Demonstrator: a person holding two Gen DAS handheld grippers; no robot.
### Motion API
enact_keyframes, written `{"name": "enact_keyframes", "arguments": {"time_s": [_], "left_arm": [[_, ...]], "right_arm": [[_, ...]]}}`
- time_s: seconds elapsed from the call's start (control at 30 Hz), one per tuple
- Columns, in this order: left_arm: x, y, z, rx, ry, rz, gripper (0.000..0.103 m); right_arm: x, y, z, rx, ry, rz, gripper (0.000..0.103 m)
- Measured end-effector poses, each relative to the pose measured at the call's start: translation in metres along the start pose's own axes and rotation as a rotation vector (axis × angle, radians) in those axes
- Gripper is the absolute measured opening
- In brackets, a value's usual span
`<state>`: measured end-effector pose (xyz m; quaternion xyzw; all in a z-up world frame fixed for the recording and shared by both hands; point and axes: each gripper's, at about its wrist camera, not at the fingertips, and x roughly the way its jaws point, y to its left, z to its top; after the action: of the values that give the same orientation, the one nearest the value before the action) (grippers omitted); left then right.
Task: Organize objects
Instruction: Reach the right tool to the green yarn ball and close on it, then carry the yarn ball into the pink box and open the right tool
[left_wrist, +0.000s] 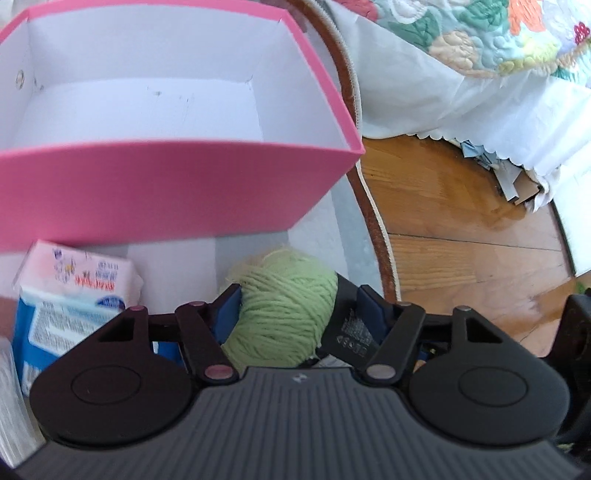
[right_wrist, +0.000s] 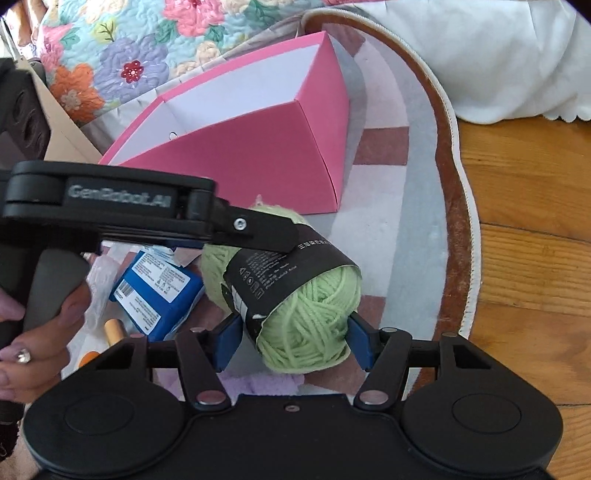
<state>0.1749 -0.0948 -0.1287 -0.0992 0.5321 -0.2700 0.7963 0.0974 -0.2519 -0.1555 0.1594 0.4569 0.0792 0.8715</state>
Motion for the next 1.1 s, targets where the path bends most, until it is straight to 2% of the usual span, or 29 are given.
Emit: {"name": "enact_keyframes", "arguments": {"time_s": [0.27, 0.4, 0.6, 0.83, 0.97, 1.1], "left_arm": [[-0.011, 0.001, -0.020, -0.032, 0.005, -0.018, 0.066], [-0.031, 0.000, -0.022, -0.028, -0.031, -0.035, 0.067], [-0.073, -0.016, -0.010, -0.004, -0.045, -0.040, 0.067], [-0.125, -0.036, 0.023, 0.054, -0.125, -0.002, 0.067], [-0.137, -0.038, 0.045, 0.066, -0.170, 0.030, 0.067], [-0.135, -0.030, 0.076, 0.047, -0.192, 0.073, 0.067]], "right_arm": [[-0.012, 0.022, -0.007, -0.173, -0.024, -0.036, 0.067], [-0.029, 0.033, -0.006, -0.259, -0.060, -0.028, 0.067], [-0.064, 0.052, 0.006, -0.380, -0.107, -0.015, 0.067], [-0.095, 0.074, 0.047, -0.508, -0.171, 0.003, 0.070], [-0.097, 0.077, 0.078, -0.523, -0.215, 0.029, 0.071], [-0.082, 0.077, 0.115, -0.556, -0.235, 0.038, 0.071]]}}
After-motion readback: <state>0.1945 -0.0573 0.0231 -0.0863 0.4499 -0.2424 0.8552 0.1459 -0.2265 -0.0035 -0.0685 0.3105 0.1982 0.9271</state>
